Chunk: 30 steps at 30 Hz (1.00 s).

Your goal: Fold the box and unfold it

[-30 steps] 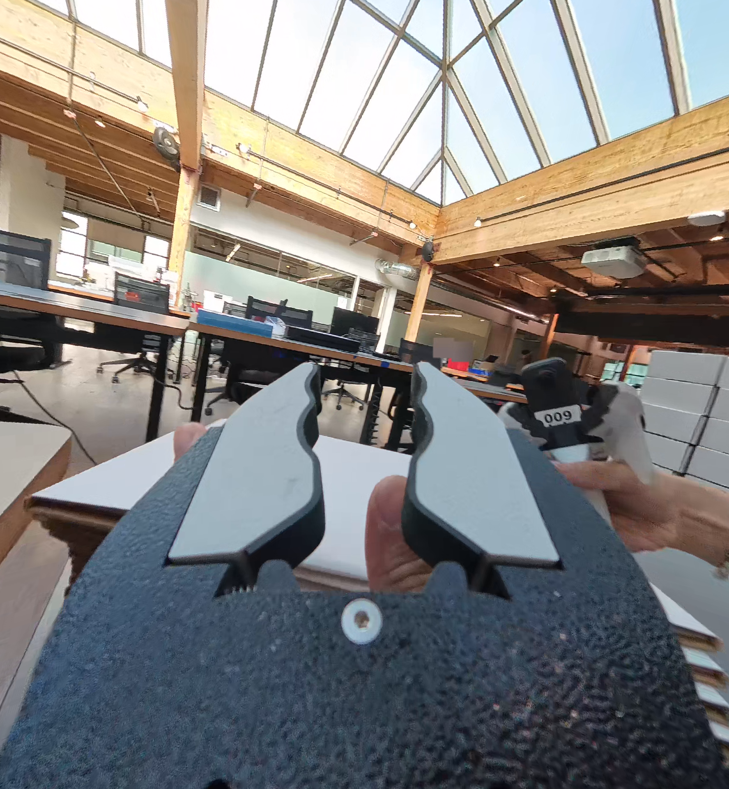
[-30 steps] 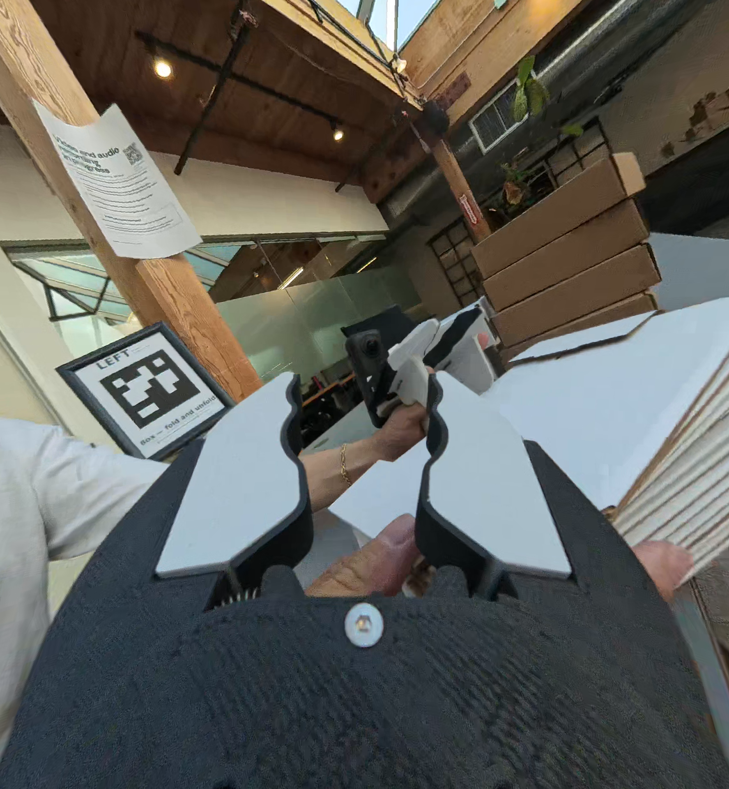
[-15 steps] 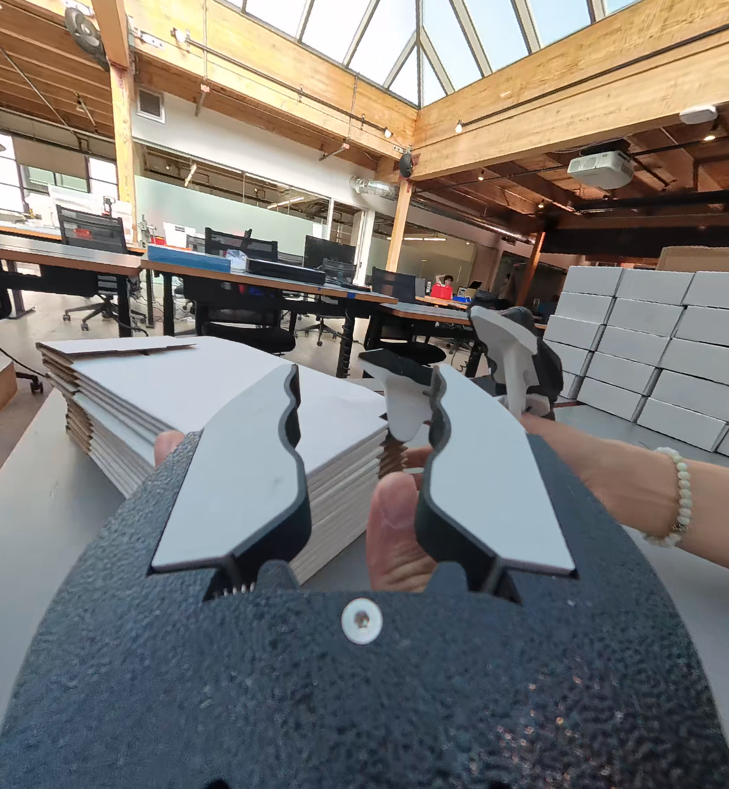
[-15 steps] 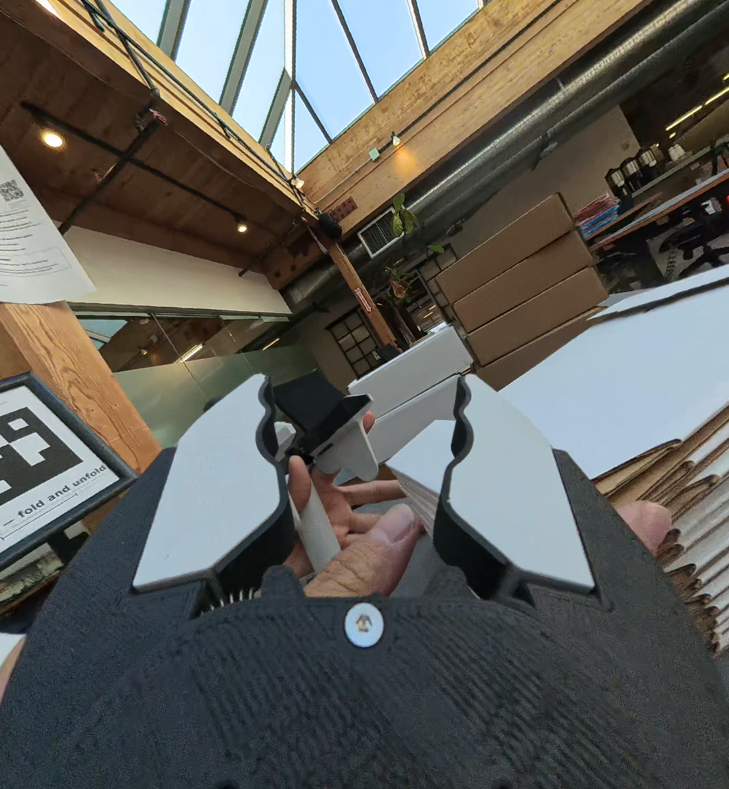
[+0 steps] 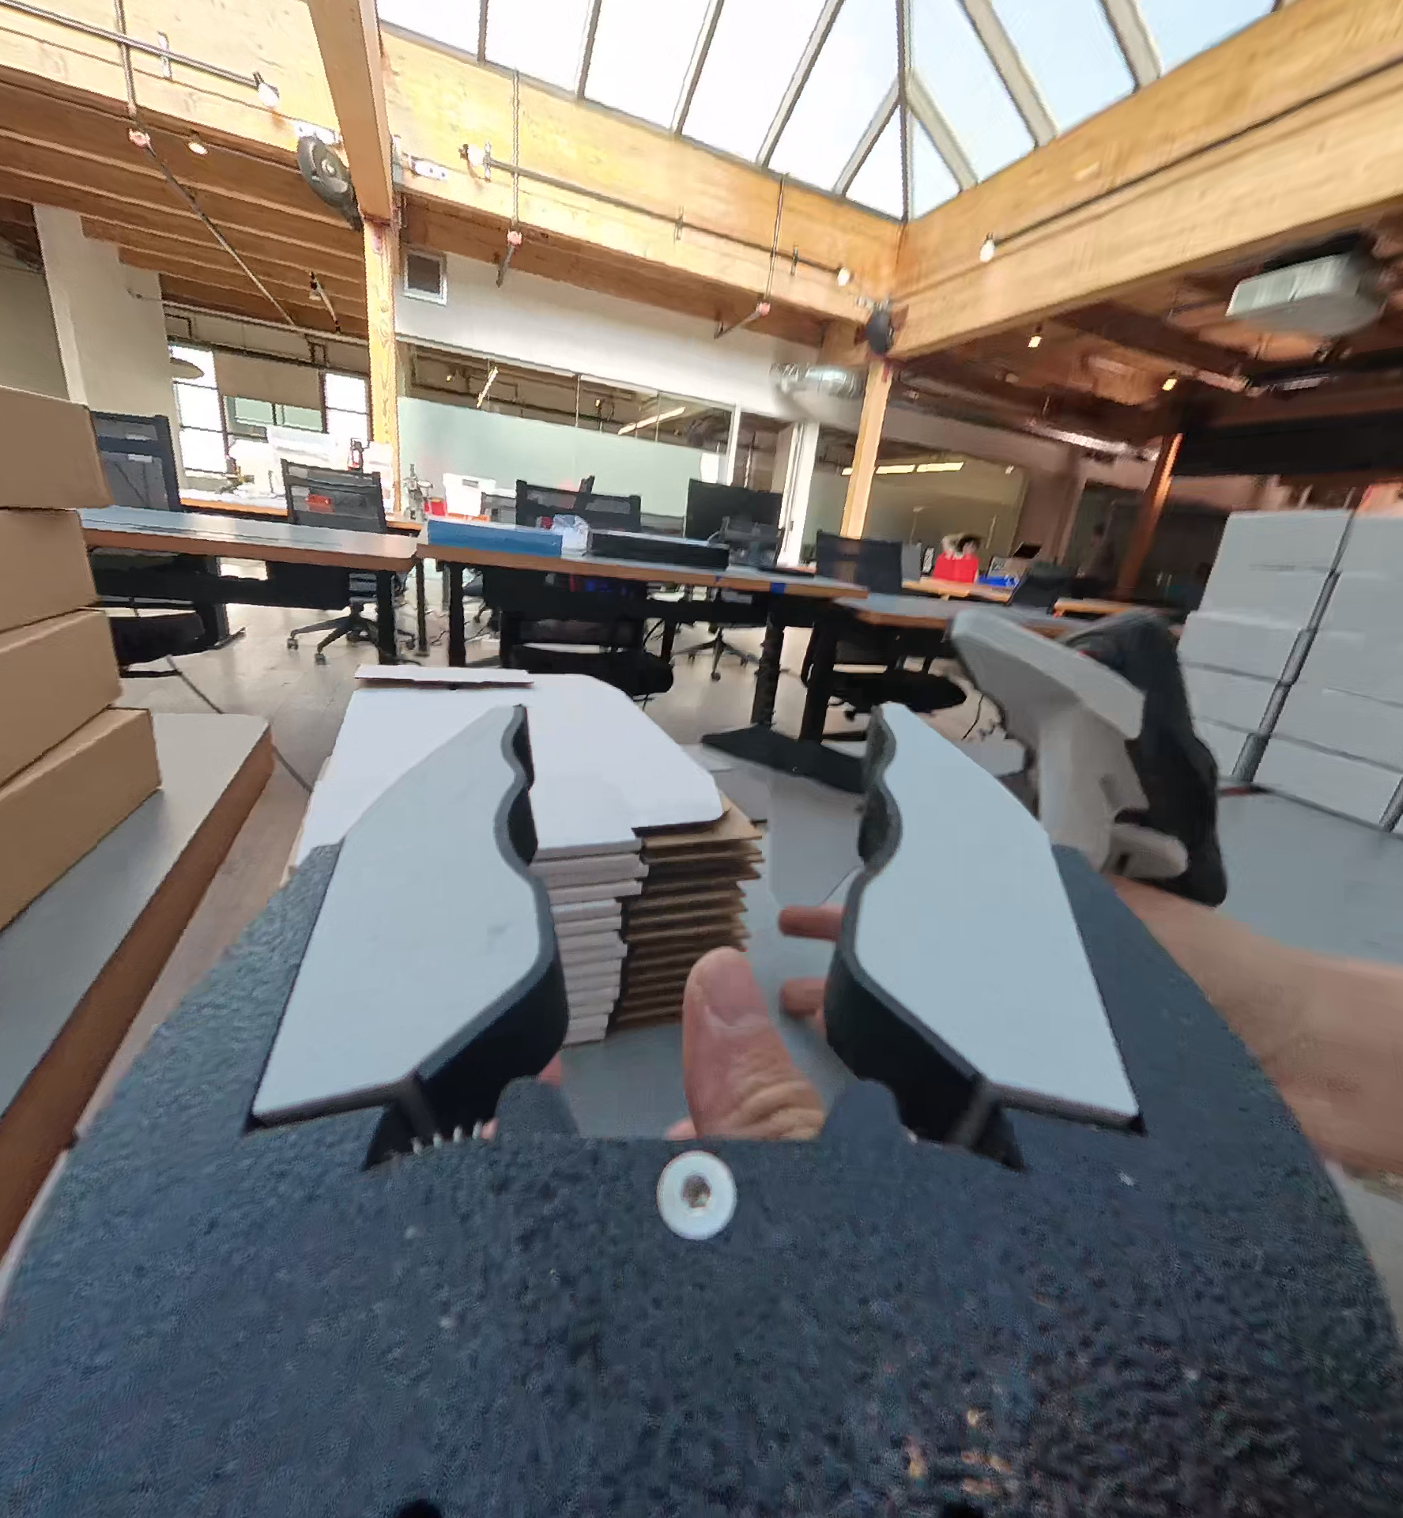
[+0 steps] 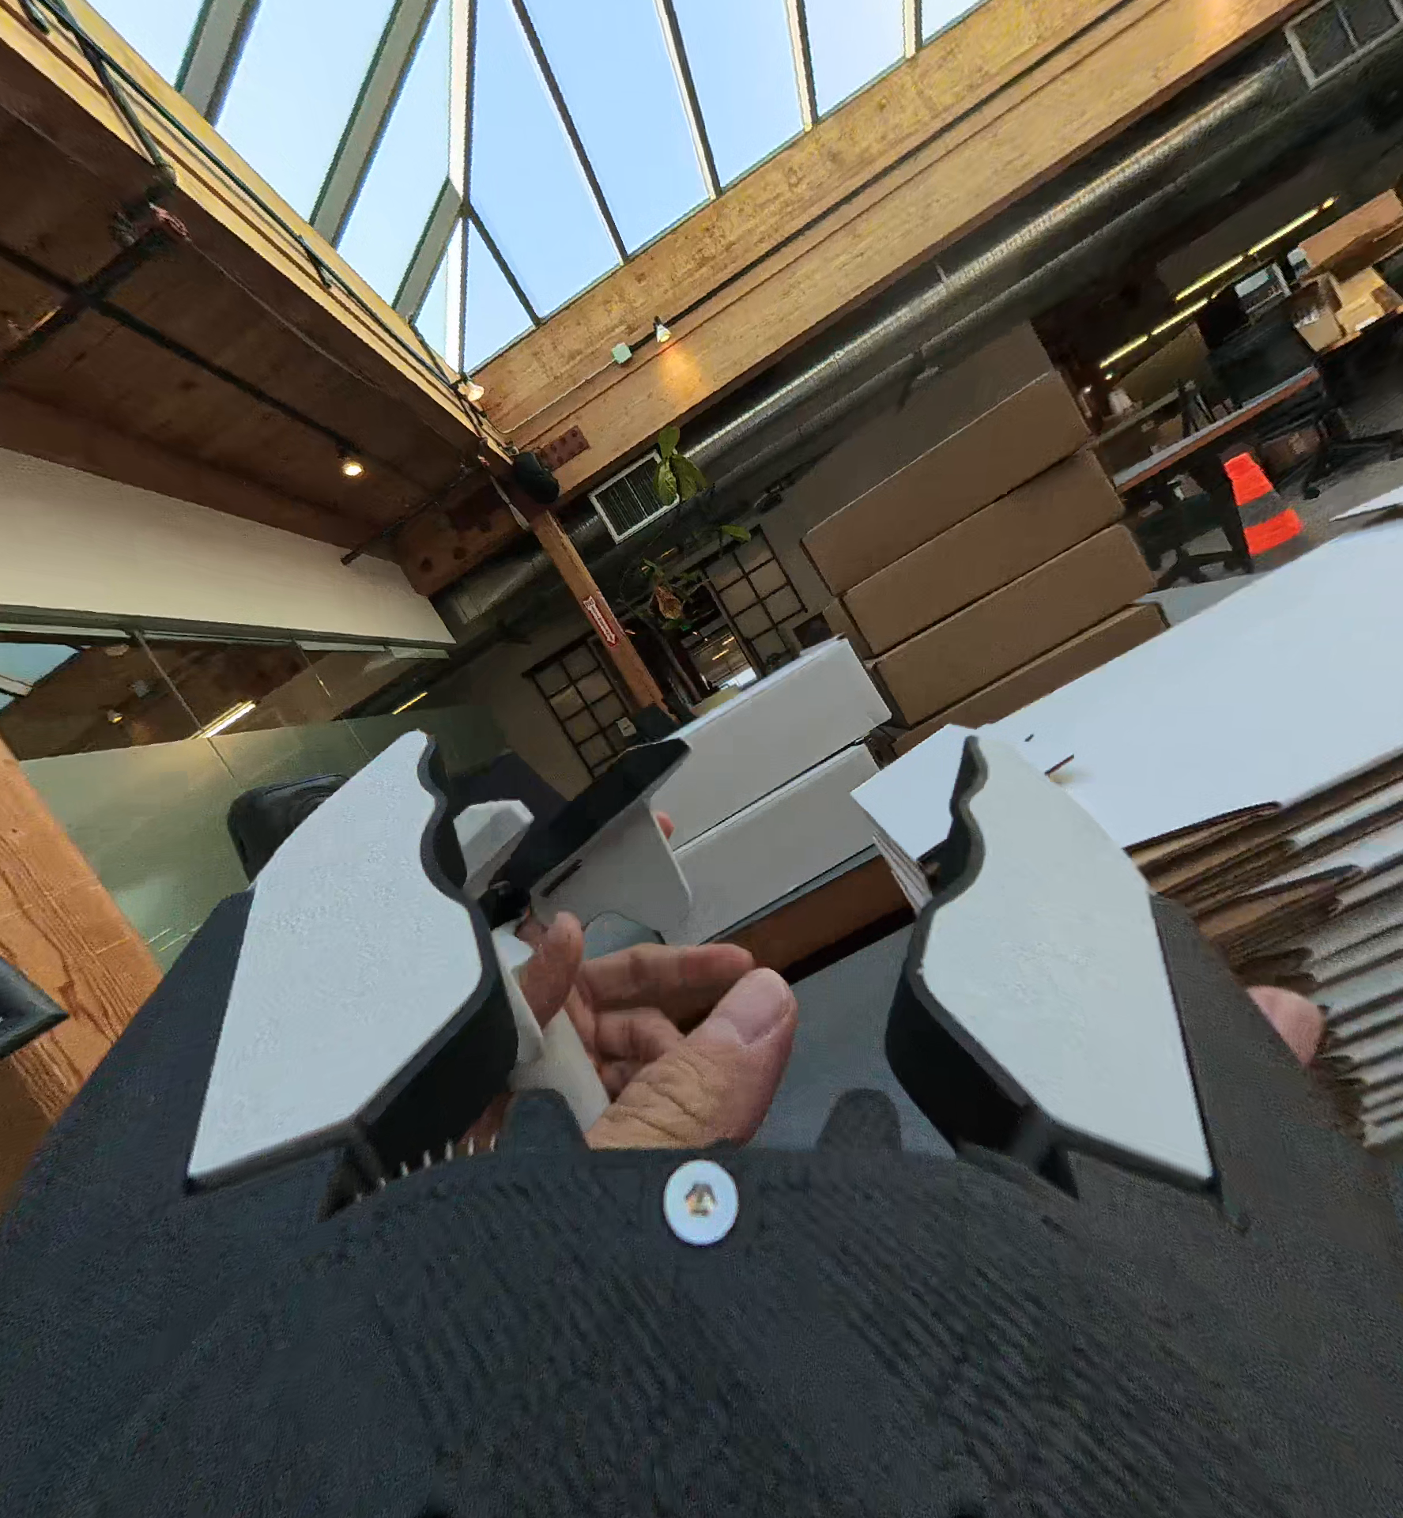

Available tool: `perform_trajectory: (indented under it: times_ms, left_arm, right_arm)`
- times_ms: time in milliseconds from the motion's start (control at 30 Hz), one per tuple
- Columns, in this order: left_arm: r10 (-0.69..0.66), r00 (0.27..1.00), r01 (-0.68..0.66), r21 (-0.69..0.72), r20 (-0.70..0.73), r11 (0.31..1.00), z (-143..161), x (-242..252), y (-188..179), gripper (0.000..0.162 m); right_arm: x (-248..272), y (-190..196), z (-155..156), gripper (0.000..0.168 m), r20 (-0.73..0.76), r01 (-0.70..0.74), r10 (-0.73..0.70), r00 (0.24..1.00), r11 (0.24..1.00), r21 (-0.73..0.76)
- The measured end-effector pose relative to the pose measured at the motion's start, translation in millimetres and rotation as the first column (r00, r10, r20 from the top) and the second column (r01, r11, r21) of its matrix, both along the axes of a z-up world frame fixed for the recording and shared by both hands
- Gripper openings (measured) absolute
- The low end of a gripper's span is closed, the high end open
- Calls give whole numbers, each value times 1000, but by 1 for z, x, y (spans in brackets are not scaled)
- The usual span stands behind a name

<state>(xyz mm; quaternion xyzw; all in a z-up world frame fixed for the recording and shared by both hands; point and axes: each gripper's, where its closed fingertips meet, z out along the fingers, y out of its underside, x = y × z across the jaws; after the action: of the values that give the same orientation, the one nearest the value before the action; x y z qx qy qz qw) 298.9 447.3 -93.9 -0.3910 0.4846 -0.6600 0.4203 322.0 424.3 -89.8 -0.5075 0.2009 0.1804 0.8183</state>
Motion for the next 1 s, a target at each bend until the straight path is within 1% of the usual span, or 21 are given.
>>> perform_trajectory:
  times_ms: [33, 67, 100, 133, 167, 233, 300, 333, 367, 400, 433, 467, 533, 600, 633, 667, 700, 767, 900, 933, 1000]
  left_arm:
    - [39, 998, -36, 73, -46, 997, -2, -5, 4, 88]
    - [89, 991, -74, 146, -96, 986, -5, -8, 8, 94]
    - [127, 980, -94, 213, -151, 973, -8, -10, 11, 92]
    - [136, 967, -74, 275, -215, 959, -12, -11, 9, 90]
    - [142, 944, -35, 337, -298, 941, -21, -12, 5, 93]
    - [138, 866, 112, 455, -481, 883, -46, -16, -8, 101]
    - [173, 778, 221, 522, -603, 824, -66, -24, -17, 102]
    - [159, 755, 267, 521, -636, 811, -69, -27, -25, 102]
    - [125, 753, 307, 514, -646, 801, -67, -29, -34, 102]
    - [119, 774, 307, 534, -621, 788, -60, -26, -39, 102]
    - [153, 808, 273, 592, -569, 759, -51, -18, -38, 102]
    - [206, 836, 231, 666, -509, 709, -42, -9, -34, 102]
    - [297, 854, 166, 764, -428, 624, -29, 9, -25, 103]
    - [270, 853, 244, 799, -446, 549, -31, 20, -29, 104]
    - [265, 852, 267, 810, -451, 522, -31, 28, -29, 101]
    - [265, 853, 278, 822, -449, 497, -31, 36, -28, 102]
    - [259, 850, 305, 829, -459, 468, -34, 43, -27, 104]
    - [236, 805, 427, 807, -544, 407, -49, 49, -26, 107]
    - [274, 742, 528, 785, -612, 325, -69, 72, -14, 110]
    - [280, 727, 545, 775, -627, 319, -74, 77, -11, 110]
    - [288, 694, 566, 747, -660, 349, -83, 87, -5, 109]
  right_arm:
    - [2, -15, 5, 119, 19, 30, -30, 999, 999, -17]
    - [3, -30, 9, 125, 59, 62, -59, 997, 996, -58]
    - [3, -44, 8, 133, 121, 90, -74, 990, 986, -139]
    - [1, -57, 2, 140, 191, 114, -65, 979, 960, -255]
    - [-1, -71, -7, 144, 254, 134, -35, 967, 913, -384]
    - [-8, -106, -35, 142, 322, 160, 65, 945, 764, -625]
    - [-14, -149, -62, 136, 345, 207, 141, 928, 572, -793]
    - [-14, -171, -72, 133, 368, 256, 152, 918, 482, -838]
    - [-15, -191, -78, 132, 401, 309, 160, 902, 409, -859]
    - [-15, -207, -80, 134, 444, 365, 167, 880, 362, -858]
    - [-15, -219, -80, 137, 486, 415, 157, 860, 340, -844]
    - [-14, -227, -79, 138, 521, 457, 130, 844, 335, -824]
    - [-11, -237, -84, 134, 557, 510, 86, 826, 307, -804]
    - [-13, -240, -97, 125, 533, 494, 115, 838, 253, -832]
    - [-15, -242, -99, 116, 527, 489, 144, 838, 231, -841]
    - [-16, -243, -97, 109, 535, 494, 168, 828, 232, -838]
    - [-15, -244, -91, 108, 546, 501, 172, 820, 249, -829]
    - [-11, -248, -80, 113, 538, 486, 126, 834, 293, -823]
    - [-5, -260, -62, 115, 503, 454, 43, 863, 369, -811]
    - [-4, -262, -58, 116, 508, 460, 36, 861, 374, -805]
    - [-1, -265, -55, 117, 526, 478, 37, 850, 366, -798]
